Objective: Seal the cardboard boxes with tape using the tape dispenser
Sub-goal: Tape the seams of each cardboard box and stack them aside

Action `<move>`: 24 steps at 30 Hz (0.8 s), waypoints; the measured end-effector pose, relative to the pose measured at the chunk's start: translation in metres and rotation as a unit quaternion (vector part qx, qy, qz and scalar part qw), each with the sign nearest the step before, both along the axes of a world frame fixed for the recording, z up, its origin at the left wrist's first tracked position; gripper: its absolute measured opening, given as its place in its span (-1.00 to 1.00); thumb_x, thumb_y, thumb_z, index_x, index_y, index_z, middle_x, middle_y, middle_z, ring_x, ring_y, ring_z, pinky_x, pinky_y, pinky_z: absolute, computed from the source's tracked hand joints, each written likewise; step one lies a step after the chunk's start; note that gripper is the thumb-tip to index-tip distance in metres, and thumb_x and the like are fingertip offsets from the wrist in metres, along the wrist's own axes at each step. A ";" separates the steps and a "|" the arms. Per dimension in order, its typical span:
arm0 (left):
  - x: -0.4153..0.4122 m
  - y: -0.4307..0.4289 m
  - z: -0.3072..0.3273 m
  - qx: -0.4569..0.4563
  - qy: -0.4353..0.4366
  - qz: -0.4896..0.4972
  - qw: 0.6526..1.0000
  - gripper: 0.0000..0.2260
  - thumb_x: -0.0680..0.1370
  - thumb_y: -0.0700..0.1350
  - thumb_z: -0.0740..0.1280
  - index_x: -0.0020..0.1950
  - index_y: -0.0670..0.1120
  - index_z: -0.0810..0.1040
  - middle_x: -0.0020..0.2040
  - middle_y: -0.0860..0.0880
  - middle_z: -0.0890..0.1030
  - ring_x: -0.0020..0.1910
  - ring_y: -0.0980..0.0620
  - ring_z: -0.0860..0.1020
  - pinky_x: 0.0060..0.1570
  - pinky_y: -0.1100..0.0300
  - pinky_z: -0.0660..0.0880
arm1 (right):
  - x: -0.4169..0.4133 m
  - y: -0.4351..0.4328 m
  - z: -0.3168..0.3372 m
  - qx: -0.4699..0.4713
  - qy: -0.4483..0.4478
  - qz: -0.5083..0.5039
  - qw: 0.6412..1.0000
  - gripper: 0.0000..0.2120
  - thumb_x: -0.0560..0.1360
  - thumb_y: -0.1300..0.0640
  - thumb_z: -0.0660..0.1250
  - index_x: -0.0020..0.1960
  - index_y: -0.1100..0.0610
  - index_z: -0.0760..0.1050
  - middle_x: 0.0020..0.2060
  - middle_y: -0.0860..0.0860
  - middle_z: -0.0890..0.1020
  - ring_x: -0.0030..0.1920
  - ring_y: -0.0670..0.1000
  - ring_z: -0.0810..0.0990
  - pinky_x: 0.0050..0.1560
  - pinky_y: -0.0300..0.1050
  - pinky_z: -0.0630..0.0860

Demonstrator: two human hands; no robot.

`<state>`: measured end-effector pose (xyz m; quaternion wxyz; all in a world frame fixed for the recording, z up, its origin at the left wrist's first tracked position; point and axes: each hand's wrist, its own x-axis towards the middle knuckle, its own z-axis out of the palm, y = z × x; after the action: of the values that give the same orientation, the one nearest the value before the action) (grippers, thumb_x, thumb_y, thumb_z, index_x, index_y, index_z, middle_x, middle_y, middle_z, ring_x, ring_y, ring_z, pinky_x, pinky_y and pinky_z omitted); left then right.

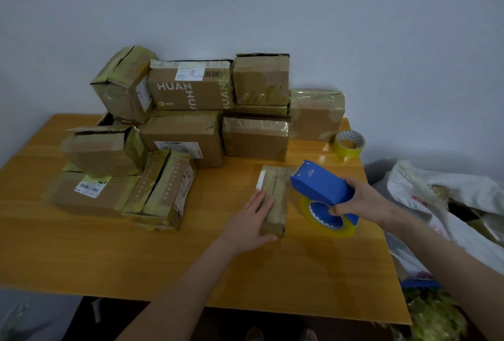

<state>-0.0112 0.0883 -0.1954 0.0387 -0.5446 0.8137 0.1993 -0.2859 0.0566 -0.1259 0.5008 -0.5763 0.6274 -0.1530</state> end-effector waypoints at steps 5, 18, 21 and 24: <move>-0.011 0.000 -0.002 -0.038 -0.009 0.015 0.999 -0.35 0.61 0.00 0.26 0.58 0.06 -0.05 0.58 0.03 -0.18 0.55 0.05 -0.19 0.44 0.04 0.27 | -0.011 0.001 0.005 0.012 -0.028 -0.005 1.000 -0.36 0.11 0.10 0.50 0.18 0.07 0.46 0.02 0.07 0.59 -0.01 0.04 0.61 -0.13 -0.18 0.52; 0.005 -0.013 0.007 0.033 -0.029 -0.041 0.998 -0.19 0.52 -0.12 0.39 0.58 0.06 -0.10 0.57 0.07 -0.23 0.54 0.07 -0.23 0.51 -0.02 0.05 | -0.019 0.001 0.014 0.007 -0.041 0.008 0.999 -0.26 -0.02 0.01 0.53 0.14 0.09 0.48 -0.01 0.06 0.61 -0.03 0.03 0.63 -0.13 -0.20 0.52; 0.002 -0.014 0.002 -0.003 0.002 -0.012 1.000 -0.31 0.58 -0.17 0.30 0.57 0.10 -0.02 0.58 0.09 -0.18 0.55 0.10 -0.18 0.49 -0.02 0.17 | -0.019 0.003 0.015 0.008 -0.044 0.011 0.999 -0.28 -0.02 0.01 0.53 0.12 0.08 0.48 -0.02 0.05 0.60 -0.05 0.00 0.63 -0.17 -0.24 0.50; -0.005 -0.016 -0.001 -0.001 0.010 -0.007 1.000 -0.28 0.55 -0.07 0.35 0.58 0.08 -0.03 0.58 0.08 -0.17 0.55 0.08 -0.17 0.50 -0.02 0.13 | -0.020 0.004 0.015 0.012 -0.046 0.008 0.999 -0.42 0.09 0.11 0.50 0.10 0.08 0.47 -0.03 0.04 0.60 -0.06 -0.01 0.62 -0.17 -0.24 0.49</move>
<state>-0.0161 0.0726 -0.1965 0.0317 -0.5367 0.8183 0.2032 -0.3062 0.0604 -0.1109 0.5376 -0.5677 0.6005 -0.1676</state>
